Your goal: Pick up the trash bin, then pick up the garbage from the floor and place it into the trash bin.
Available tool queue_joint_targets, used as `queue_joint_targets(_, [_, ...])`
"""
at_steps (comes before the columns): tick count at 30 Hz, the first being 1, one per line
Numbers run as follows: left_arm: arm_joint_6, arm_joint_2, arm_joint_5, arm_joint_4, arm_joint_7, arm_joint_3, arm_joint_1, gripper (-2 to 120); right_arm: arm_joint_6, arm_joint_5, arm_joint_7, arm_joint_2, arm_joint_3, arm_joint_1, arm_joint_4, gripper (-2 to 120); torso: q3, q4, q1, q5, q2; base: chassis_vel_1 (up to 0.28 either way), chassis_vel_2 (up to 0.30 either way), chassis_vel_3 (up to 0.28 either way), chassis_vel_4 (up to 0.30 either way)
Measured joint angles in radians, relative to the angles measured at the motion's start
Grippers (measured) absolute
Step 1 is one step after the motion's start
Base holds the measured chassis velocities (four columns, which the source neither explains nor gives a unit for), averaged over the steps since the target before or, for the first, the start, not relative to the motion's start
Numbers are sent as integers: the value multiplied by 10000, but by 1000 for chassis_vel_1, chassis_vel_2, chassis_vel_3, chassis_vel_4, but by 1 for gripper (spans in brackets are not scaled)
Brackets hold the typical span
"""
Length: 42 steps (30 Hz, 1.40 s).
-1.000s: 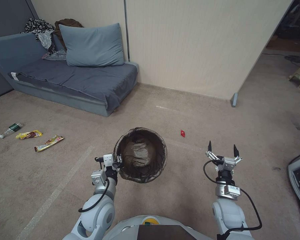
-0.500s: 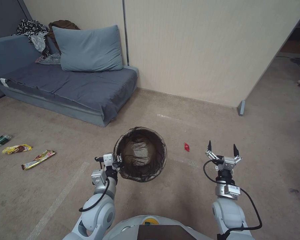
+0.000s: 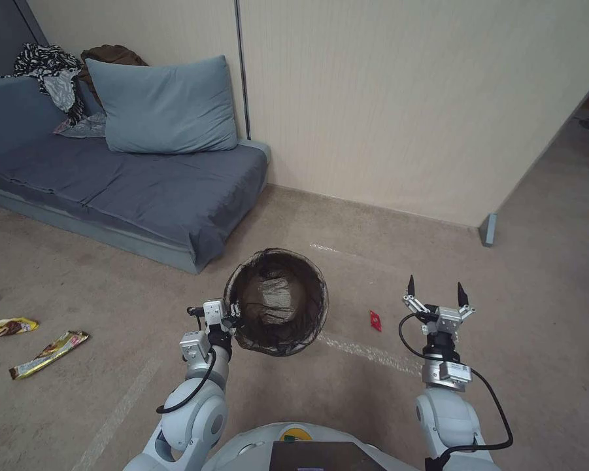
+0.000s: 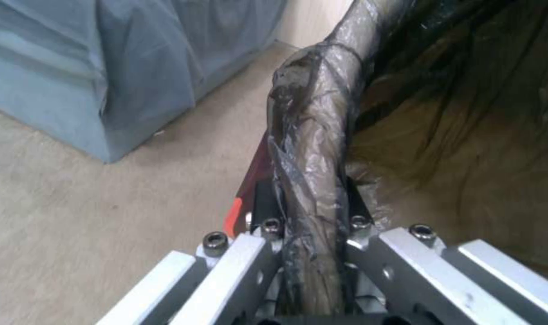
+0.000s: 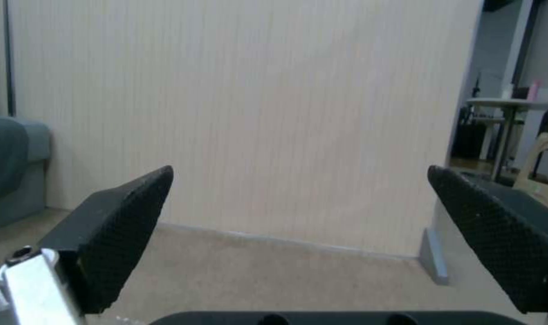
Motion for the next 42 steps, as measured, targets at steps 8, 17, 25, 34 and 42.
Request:
queue_joint_targets(8, [-3,0,-2,0,-3,-1,-8,2,29,-2,17,23,-6,24,-29,100,0,1,0,0,0,-188,184,191,-176])
queue_joint_targets(17, [-17,-2,-6,-2,-12,3,-31,2,-8,-60,63,41,-11,15,-29,100,0,-2,-1,7,0,-134,132,136,-140])
queue_joint_targets(25, [-41,14,-19,-56,-28,-8,-13,2,122,-113,69,79,-34,19,-47,100,1,0,1,3,0,-15,11,11,-17])
queue_joint_targets(34, [-94,24,-15,-68,-23,-7,43,2,106,-102,26,-151,-34,-85,-81,100,-1,1,-2,3,0,0,0,0,0])
queue_joint_targets(42, [-116,128,-15,2,-18,-30,46,2,-642,904,232,-1770,-289,-532,-218,100,-1,0,-2,5,0,0,0,0,0])
